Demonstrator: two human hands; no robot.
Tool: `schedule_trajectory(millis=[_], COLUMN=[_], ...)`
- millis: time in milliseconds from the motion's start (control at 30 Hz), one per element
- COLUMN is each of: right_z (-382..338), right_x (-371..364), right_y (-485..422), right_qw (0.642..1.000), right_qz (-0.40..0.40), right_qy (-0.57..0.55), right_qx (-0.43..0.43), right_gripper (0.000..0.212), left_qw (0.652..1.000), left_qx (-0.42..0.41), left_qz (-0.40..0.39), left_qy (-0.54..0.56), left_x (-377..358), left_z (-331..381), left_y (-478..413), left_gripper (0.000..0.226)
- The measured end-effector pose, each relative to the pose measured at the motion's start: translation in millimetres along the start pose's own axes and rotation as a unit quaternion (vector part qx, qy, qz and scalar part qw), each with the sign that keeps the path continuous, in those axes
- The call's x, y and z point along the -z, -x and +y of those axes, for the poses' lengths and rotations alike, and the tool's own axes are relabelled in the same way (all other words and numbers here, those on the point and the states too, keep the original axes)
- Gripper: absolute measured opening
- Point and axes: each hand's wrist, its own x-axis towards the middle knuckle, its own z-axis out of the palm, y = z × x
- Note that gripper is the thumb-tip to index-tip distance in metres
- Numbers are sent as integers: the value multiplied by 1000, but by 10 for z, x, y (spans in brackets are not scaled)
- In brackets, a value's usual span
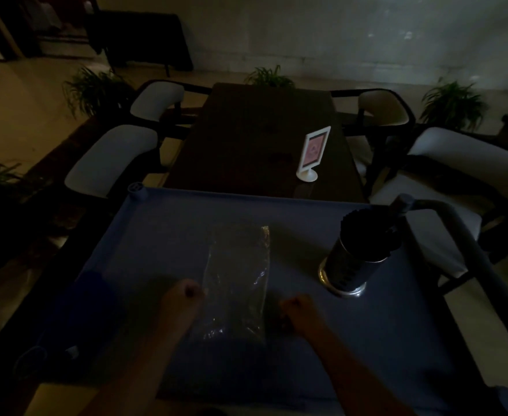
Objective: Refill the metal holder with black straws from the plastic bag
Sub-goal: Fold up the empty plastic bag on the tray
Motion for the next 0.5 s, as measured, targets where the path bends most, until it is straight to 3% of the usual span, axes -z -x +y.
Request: schedule_trajectory(millis=[233, 500], right_z=[-443, -462], right_x=[-312, -489], right_y=[-231, -306], right_qw=[994, 977], right_qz=[82, 108], right_qy=[63, 179], right_qx=[-41, -52], right_gripper=[32, 16], left_qw=[992, 990], left_qx=[-4, -34], left_qz=[-82, -80], left_qy=[-94, -108], left_x=[-52, -74], left_z=[48, -107], left_y=[-542, -713], left_gripper=[33, 9])
